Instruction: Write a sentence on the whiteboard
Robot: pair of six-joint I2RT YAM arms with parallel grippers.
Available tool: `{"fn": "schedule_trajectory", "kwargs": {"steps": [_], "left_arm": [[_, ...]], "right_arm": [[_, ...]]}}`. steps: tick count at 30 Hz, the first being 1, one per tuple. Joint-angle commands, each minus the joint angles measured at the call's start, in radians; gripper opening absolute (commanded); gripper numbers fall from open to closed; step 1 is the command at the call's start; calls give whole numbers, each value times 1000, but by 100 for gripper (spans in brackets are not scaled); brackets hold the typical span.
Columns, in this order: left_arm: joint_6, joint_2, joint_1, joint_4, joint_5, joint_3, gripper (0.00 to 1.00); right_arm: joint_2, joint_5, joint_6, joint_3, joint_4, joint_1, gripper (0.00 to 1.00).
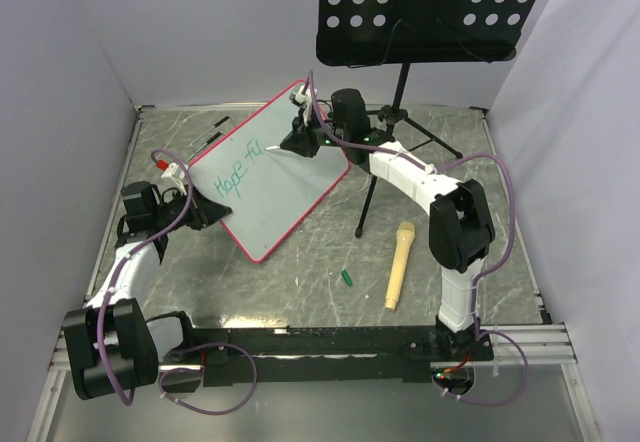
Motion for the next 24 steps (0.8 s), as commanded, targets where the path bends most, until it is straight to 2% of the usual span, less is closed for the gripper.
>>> {"fn": "schedule_trajectory", "kwargs": {"steps": [1, 10, 24], "left_arm": [[59, -4, -4, 47, -13, 47, 1], [59, -3, -6, 45, -13, 47, 1], [59, -4, -4, 45, -14, 47, 1]], "right_arm": [[-39, -19, 13, 73, 31, -7, 0], [22, -15, 14, 141, -1, -7, 0], [50, -4, 2, 133, -2, -6, 0]]}}
